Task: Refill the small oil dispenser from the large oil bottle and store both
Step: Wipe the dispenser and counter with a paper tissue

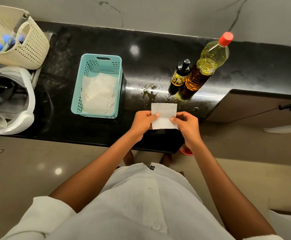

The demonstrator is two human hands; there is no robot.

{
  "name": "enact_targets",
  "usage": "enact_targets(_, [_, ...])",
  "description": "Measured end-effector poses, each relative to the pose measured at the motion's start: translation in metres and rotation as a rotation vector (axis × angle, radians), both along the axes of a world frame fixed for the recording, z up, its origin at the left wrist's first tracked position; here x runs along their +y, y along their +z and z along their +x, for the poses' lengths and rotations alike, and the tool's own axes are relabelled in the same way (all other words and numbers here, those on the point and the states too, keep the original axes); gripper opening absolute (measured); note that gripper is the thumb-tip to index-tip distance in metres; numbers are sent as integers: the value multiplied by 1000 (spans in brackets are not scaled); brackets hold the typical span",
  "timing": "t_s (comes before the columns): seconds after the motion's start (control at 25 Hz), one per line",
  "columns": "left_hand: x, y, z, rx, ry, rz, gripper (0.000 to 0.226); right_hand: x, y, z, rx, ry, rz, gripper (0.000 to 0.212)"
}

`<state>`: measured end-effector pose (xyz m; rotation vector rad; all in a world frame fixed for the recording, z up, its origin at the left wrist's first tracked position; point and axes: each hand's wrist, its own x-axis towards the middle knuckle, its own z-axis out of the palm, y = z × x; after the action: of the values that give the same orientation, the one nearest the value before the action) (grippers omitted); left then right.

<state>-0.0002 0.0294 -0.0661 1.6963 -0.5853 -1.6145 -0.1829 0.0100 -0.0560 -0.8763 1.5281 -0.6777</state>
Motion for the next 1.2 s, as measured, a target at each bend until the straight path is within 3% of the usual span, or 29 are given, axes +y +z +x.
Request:
enact_targets(0.12, [-3,-2,-5,-14,34,-6,22,-1,-4,0,53,-4,-12,33])
enact_targets(0.24, [-5,2,-10,-19,49,-39,19,5,-7,-1,330,120,-342,64])
enact_targets(0.32, [-10,6,-14,4,21,-54,21,9,-5,2,391,257,-573,58])
enact_targets(0.4, [-18,10,-18,13,-39,-82,25,10,-2,8,395,316,-632,45])
enact_targets(0.52, [-33,18,-24,5,-109,-123,26,2,-1,10,356,133,-503,51])
enact_targets(0.6, [-42,24,-23,-11,-141,-106,27,-11,2,-1,50,-78,-168,65])
enact_targets(0.68, [-52,28,-20,-23,-190,-77,27,-21,8,-15,-308,-236,128,65])
enact_targets(0.72, [-57,28,-19,-26,-196,-67,26,-24,10,-20,-340,-249,167,59])
enact_targets(0.96, [-69,28,-23,-129,22,-97,25,-32,7,-23,-152,-311,41,25])
enact_targets(1.08, [-66,22,-19,-144,-101,-209,20,-33,5,-20,-96,-224,8,9])
enact_targets(1.2, [-64,19,-11,-230,-257,-278,38,-36,9,-23,-133,-87,-51,26])
